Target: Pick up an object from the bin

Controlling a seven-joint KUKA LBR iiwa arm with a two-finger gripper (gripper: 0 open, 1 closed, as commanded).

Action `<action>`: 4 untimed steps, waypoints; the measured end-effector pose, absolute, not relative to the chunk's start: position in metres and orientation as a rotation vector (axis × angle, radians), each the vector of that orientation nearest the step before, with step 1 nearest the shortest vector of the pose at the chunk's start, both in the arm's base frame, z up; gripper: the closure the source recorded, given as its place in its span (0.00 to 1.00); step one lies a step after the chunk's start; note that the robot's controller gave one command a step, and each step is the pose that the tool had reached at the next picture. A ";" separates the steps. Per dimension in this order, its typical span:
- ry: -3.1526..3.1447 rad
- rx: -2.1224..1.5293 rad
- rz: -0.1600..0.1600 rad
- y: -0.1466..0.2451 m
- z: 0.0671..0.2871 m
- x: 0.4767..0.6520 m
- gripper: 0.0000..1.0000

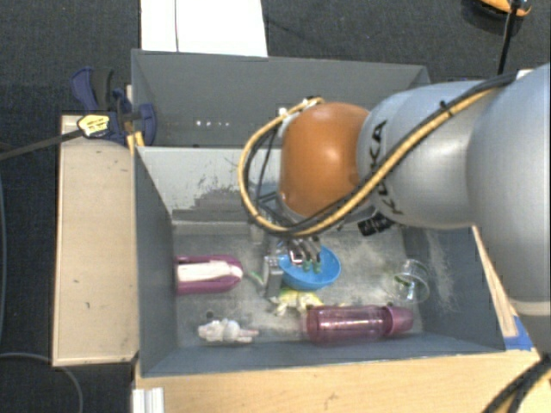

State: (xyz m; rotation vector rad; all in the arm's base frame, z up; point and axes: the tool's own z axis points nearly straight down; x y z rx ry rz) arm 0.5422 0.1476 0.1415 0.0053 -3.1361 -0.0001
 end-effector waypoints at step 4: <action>-3.140 0.029 0.005 0.066 0.170 0.528 0.00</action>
Offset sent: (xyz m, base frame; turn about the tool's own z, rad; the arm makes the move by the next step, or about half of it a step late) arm -0.0152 -0.0356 0.1545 -0.1767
